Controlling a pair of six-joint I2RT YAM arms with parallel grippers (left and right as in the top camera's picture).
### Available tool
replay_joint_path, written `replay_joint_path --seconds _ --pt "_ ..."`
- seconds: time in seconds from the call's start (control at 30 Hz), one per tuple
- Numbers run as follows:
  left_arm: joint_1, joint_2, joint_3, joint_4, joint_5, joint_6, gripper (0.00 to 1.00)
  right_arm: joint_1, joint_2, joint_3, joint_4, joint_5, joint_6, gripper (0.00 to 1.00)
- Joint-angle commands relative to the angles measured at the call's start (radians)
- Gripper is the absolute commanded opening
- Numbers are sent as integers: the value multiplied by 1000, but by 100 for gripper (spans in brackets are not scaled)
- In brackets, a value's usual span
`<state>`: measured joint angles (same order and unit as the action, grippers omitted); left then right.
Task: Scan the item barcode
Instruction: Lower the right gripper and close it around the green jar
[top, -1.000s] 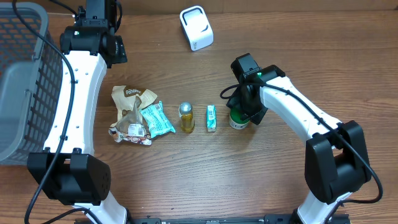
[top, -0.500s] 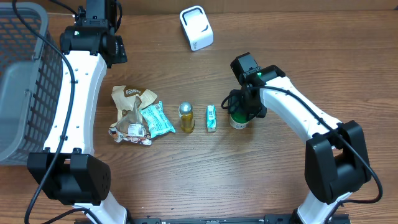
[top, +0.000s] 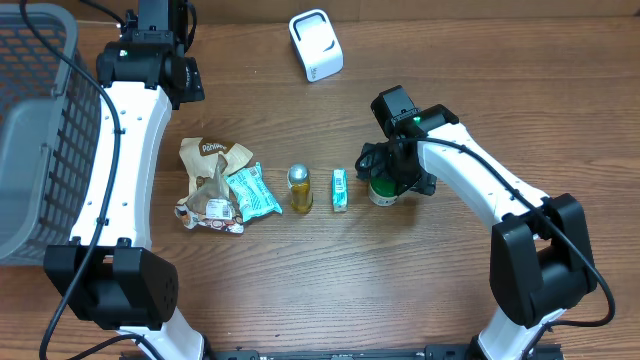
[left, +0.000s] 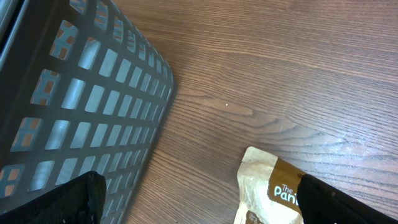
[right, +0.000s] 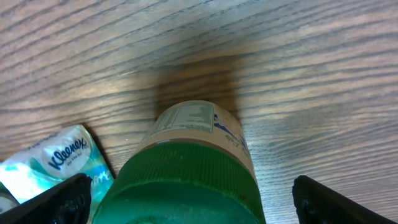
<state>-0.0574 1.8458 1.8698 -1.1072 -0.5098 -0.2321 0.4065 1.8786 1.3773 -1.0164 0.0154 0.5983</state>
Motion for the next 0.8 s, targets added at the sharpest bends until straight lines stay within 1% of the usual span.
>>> replay_joint_path --seconds 0.0,0.37,0.53,0.77 --pt "-2 -19 17 1 -13 8 100 0 -2 -37 9 10 60 100" --pt "-2 -19 17 1 -13 8 100 0 -2 -49 40 45 49 100" --pt "-2 -19 17 1 -13 8 100 0 -2 -49 18 116 49 99" --pt "-2 -19 17 1 -13 8 99 0 -2 -49 -10 126 22 99"
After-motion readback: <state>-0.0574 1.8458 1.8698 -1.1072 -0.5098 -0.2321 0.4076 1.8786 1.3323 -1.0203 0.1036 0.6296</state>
